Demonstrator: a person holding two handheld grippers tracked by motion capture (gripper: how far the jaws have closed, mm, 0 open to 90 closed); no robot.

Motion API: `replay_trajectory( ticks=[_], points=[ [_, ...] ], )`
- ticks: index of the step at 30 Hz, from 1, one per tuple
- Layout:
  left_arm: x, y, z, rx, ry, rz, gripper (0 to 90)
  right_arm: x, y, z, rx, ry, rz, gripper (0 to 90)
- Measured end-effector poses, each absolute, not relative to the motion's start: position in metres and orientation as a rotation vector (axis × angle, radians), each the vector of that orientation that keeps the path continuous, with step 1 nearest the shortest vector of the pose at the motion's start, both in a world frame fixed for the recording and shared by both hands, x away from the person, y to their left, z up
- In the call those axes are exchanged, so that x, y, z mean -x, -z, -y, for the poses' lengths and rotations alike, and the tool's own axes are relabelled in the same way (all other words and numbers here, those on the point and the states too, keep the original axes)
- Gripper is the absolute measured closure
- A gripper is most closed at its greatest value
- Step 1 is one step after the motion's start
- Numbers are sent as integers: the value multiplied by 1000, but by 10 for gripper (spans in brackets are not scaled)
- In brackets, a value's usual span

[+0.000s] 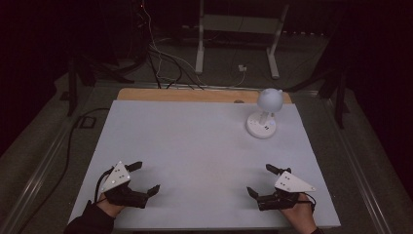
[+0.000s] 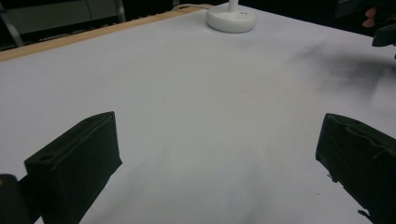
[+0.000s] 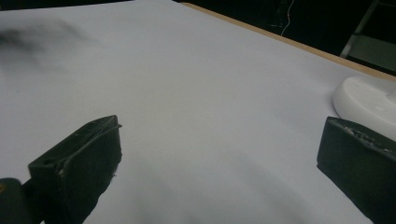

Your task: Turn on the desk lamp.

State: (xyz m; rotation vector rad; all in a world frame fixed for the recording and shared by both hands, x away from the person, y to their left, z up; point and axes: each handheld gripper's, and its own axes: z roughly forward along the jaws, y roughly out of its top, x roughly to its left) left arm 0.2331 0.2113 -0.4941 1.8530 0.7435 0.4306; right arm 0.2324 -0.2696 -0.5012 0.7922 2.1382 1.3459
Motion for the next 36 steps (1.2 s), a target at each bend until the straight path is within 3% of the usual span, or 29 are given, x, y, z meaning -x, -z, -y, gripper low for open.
replay_trajectory(
  ticks=[36],
  points=[
    [-233, 495, -211, -1856, -430, -747, 3, -233, 487, 247, -814, -1367, -2230, 0]
  ],
)
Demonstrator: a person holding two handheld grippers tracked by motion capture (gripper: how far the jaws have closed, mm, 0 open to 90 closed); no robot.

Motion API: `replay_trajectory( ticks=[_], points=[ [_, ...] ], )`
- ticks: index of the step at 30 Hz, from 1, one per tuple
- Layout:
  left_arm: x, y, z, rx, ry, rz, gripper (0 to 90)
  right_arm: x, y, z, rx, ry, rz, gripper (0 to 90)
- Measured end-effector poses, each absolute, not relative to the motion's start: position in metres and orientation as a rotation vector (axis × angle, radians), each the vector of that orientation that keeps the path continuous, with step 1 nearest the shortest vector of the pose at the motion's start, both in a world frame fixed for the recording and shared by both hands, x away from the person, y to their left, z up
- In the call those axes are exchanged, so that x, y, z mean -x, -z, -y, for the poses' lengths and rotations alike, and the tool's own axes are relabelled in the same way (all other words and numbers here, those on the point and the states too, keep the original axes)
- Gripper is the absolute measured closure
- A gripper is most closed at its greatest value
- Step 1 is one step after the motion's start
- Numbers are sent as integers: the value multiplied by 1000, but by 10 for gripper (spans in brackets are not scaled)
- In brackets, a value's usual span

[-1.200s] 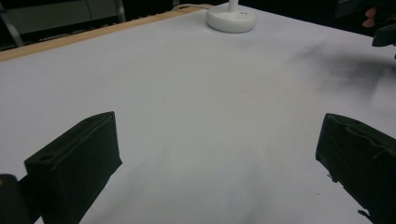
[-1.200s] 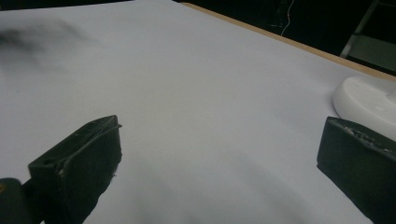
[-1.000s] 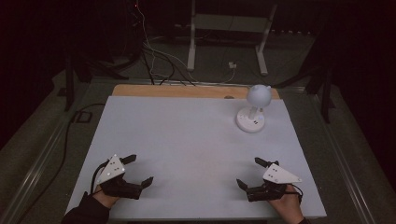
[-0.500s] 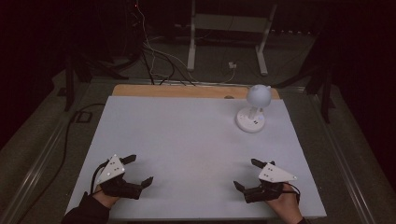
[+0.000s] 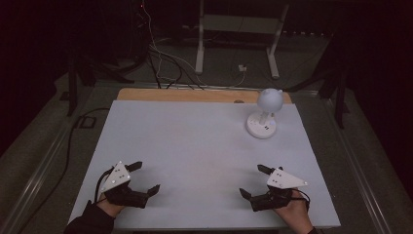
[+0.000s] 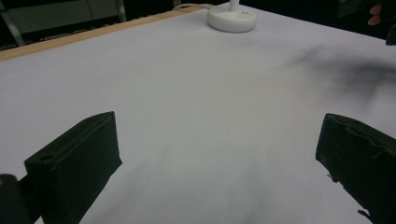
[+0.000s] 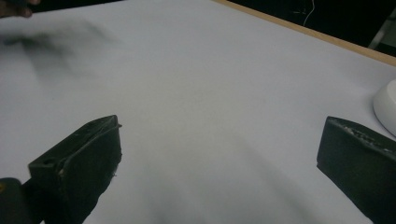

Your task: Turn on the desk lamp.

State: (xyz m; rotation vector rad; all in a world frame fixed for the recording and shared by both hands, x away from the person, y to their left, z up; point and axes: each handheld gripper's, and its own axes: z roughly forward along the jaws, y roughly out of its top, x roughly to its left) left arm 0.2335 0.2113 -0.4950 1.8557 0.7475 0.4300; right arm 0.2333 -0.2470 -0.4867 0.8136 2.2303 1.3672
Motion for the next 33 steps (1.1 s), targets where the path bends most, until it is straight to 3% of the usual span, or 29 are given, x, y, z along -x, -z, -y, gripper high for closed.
replay_trajectory(
  ticks=[33],
  points=[
    [-233, 495, -211, -1856, -431, -745, 3, -250, 459, 244, -826, -1403, -2173, 0]
  ],
)
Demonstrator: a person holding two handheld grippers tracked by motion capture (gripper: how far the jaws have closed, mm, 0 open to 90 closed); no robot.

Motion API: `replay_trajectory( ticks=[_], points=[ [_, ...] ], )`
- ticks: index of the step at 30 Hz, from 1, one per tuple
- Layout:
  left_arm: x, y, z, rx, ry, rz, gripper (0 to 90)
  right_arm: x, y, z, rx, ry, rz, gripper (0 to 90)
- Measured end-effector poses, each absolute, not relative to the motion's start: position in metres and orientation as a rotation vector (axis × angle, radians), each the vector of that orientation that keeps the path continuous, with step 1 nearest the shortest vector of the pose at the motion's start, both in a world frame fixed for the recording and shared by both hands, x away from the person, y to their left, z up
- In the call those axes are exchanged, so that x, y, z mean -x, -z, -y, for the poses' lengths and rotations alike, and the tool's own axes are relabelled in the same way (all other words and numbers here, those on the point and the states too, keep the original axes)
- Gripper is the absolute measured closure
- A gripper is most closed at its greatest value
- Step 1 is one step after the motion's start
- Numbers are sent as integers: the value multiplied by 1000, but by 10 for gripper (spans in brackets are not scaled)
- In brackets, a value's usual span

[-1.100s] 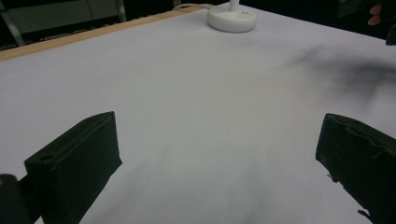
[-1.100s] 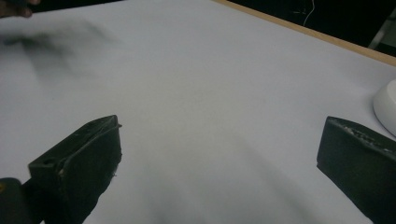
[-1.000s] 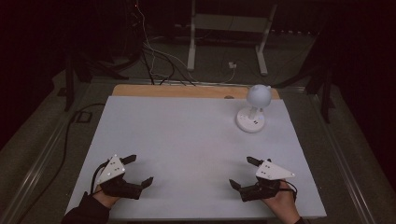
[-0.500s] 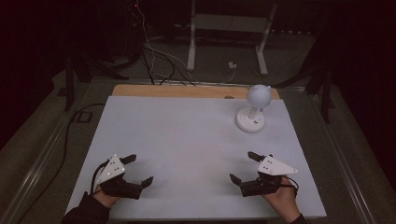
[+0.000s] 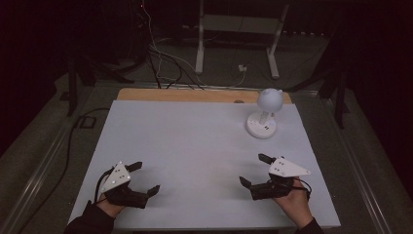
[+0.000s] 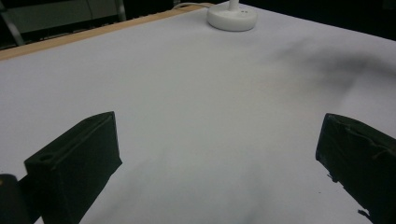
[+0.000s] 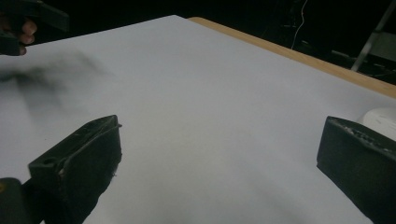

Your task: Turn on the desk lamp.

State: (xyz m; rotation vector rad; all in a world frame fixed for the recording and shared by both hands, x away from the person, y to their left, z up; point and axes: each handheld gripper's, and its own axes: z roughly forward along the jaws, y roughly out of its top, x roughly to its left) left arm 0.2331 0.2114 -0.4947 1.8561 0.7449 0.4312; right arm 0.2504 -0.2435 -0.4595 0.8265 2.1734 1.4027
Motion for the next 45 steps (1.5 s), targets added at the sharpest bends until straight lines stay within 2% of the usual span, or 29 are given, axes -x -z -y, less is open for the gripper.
replay_trajectory(
  ticks=[45],
  points=[
    [-233, 495, -212, -1858, -428, -745, 3, -304, 427, 253, -936, -1324, -2035, 7]
  ],
)
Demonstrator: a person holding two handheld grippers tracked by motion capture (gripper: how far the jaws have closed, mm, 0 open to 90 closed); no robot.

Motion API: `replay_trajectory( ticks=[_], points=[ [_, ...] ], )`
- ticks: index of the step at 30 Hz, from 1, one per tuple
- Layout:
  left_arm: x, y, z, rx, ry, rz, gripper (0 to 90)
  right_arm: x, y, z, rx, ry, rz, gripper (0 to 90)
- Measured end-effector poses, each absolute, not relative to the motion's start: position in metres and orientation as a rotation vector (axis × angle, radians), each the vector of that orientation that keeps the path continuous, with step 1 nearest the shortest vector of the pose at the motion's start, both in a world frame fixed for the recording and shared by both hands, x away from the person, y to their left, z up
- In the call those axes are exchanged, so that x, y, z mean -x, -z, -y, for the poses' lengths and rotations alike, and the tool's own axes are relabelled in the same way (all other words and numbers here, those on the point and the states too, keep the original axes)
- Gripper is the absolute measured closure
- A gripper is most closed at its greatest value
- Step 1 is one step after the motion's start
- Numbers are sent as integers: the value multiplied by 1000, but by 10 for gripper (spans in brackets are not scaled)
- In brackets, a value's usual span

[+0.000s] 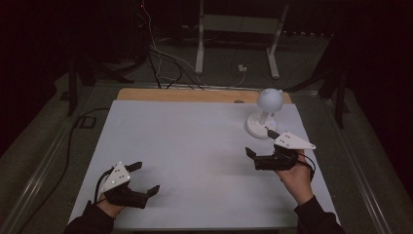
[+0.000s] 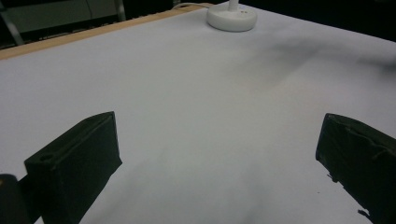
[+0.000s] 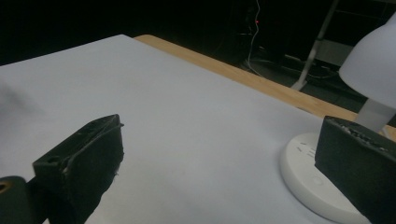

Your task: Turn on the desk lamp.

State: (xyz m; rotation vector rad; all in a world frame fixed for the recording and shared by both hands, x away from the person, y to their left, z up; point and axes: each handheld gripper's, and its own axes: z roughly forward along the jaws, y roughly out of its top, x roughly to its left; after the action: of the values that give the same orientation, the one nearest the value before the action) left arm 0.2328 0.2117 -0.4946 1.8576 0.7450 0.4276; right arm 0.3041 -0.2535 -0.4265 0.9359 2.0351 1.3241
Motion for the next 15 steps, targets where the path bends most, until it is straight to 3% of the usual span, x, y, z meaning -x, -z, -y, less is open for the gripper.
replay_trajectory(
  ticks=[15],
  points=[
    [-233, 495, -212, -1855, -424, -748, 3, -333, 418, 261, -1020, -1285, -1973, 7]
  ],
)
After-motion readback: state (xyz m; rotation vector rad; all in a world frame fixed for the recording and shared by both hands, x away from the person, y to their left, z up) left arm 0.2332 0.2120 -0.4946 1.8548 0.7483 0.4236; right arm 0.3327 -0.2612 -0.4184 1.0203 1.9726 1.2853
